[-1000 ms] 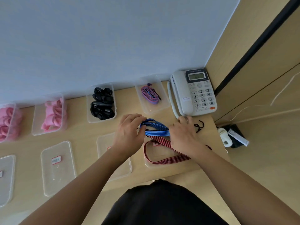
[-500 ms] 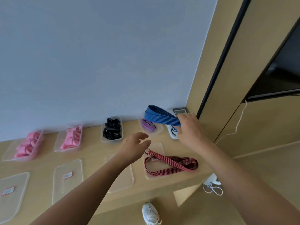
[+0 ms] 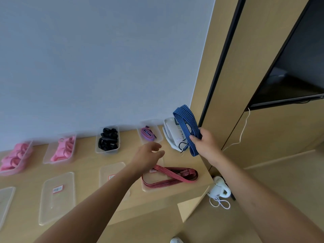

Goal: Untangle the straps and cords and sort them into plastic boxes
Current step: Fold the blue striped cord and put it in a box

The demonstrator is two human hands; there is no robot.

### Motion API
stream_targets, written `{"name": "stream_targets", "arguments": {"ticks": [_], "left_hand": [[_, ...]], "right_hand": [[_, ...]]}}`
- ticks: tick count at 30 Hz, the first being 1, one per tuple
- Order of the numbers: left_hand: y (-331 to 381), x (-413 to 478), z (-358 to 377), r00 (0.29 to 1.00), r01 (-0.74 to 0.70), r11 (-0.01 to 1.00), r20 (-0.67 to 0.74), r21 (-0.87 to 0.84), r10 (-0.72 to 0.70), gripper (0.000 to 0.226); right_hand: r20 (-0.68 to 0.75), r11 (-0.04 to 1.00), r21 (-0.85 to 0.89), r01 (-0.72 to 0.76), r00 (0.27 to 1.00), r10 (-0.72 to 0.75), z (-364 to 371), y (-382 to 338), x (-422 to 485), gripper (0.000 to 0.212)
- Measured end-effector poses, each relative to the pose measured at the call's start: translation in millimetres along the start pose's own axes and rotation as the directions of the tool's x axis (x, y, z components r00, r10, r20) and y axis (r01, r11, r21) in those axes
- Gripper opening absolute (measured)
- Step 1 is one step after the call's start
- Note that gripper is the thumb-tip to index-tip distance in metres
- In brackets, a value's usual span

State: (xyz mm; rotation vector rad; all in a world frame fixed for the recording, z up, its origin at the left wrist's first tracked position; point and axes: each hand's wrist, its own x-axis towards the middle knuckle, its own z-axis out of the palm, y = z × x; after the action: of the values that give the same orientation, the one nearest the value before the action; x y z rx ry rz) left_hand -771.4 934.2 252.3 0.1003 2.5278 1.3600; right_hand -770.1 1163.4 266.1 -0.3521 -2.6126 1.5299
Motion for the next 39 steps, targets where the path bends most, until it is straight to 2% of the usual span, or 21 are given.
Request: {"name": "stream_targets", "arguments": {"ticks": [6, 9, 13, 17, 21, 27, 33, 36, 39], "left_hand": [[3.7, 52.5, 48.5, 0.997, 0.053, 0.994, 0.056, 0.097, -0.059, 0.042], [3.9, 79.0, 75.9, 0.993, 0.012, 0.967, 0.114, 0.253, -0.043, 0.045], [-4.0, 108.0, 107.7, 0.985, -0.055, 0.927, 0.170, 0.371, -0.009, 0.046], [-19.6, 124.8, 128.2, 0.980, -0.062, 0.873, 0.196, 0.483, -0.038, 0.039], [-32.3, 132.4, 138.6, 0.988, -0.037, 0.885, 0.151, 0.463, -0.038, 0.035], [-45.2, 140.9, 143.2, 1.000, 0.015, 0.936, 0.007, 0.351, -0.019, 0.030], [-43.0, 149.9, 147.5, 0.997, 0.062, 0.960, -0.051, 0.271, -0.050, 0.021], [-35.8, 151.7, 150.7, 0.992, 0.068, 0.942, -0.121, 0.329, -0.029, 0.049], [-25.5, 153.1, 158.2, 0.986, -0.020, 0.867, -0.134, 0.499, 0.100, 0.078]], "right_hand": [[0.016, 0.994, 0.074, -0.078, 0.997, 0.077, -22.2, 33.0, 33.3, 0.012], [0.034, 0.978, 0.156, -0.135, 0.991, 0.131, -27.9, 52.0, 49.8, 0.010], [0.072, 0.952, 0.232, -0.201, 0.979, 0.190, -32.1, 80.2, 68.6, 0.012], [0.105, 0.910, 0.293, -0.292, 0.956, 0.273, -33.0, 106.0, 82.4, 0.015], [0.166, 0.879, 0.305, -0.367, 0.929, 0.330, -28.1, 126.7, 89.5, 0.015], [0.189, 0.868, 0.312, -0.386, 0.921, 0.341, -25.2, 139.4, 93.7, 0.010], [0.213, 0.844, 0.346, -0.410, 0.910, 0.355, -25.5, 140.0, 87.8, 0.012], [0.201, 0.847, 0.361, -0.391, 0.919, 0.338, -26.7, 136.1, 85.1, 0.011], [0.184, 0.843, 0.381, -0.380, 0.924, 0.334, -25.7, 130.4, 81.0, 0.012]]}}
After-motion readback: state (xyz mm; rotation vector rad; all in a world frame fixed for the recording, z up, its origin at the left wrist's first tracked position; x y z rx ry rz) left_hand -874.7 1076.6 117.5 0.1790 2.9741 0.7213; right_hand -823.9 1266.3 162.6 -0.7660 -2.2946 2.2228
